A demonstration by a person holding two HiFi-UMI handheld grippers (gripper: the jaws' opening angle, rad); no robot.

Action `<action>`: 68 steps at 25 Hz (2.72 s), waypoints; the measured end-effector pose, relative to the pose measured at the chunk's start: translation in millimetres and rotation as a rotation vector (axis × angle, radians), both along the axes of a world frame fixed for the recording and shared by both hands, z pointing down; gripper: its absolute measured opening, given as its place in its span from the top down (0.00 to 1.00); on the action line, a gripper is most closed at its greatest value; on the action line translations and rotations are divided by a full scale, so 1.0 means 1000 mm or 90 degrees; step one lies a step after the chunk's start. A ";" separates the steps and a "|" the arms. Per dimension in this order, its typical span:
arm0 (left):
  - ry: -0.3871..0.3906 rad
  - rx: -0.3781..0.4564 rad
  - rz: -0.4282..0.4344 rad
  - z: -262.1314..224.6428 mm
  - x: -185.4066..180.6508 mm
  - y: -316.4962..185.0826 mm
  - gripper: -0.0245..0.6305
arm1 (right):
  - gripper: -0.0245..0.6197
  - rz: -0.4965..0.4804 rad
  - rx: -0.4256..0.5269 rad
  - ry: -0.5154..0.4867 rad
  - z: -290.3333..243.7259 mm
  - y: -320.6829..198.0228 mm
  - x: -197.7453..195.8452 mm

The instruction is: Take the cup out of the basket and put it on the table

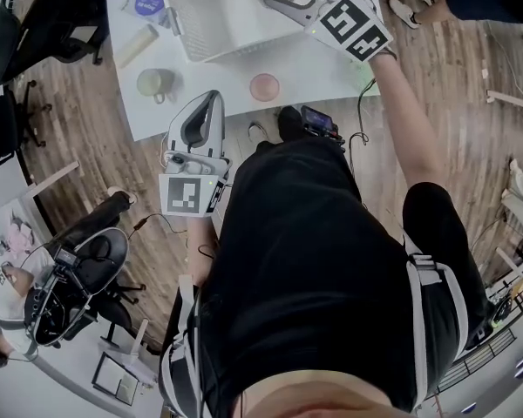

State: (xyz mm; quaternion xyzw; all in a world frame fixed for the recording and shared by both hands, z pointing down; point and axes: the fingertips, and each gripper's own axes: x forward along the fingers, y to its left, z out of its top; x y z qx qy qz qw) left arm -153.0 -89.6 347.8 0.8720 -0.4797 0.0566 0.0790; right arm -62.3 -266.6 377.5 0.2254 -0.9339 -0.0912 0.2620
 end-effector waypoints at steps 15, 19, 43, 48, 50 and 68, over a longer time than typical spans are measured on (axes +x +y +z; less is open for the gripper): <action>0.027 0.025 0.031 -0.014 0.002 0.036 0.93 | 0.62 0.038 -0.051 -0.323 -0.050 0.127 0.022; 0.034 0.028 0.046 -0.014 -0.001 0.051 0.93 | 0.62 0.054 -0.047 -0.349 -0.060 0.153 0.021; 0.085 0.031 0.069 -0.028 0.079 0.150 0.93 | 0.62 0.073 -0.058 -0.429 -0.084 0.301 0.104; 0.086 0.031 0.052 -0.028 0.104 0.162 0.93 | 0.62 0.049 -0.067 -0.451 -0.085 0.318 0.124; 0.088 0.027 0.042 -0.028 0.113 0.167 0.93 | 0.62 0.039 -0.076 -0.455 -0.083 0.325 0.131; 0.081 0.036 0.018 -0.034 0.144 0.211 0.93 | 0.64 0.018 -0.088 -0.470 -0.076 0.374 0.160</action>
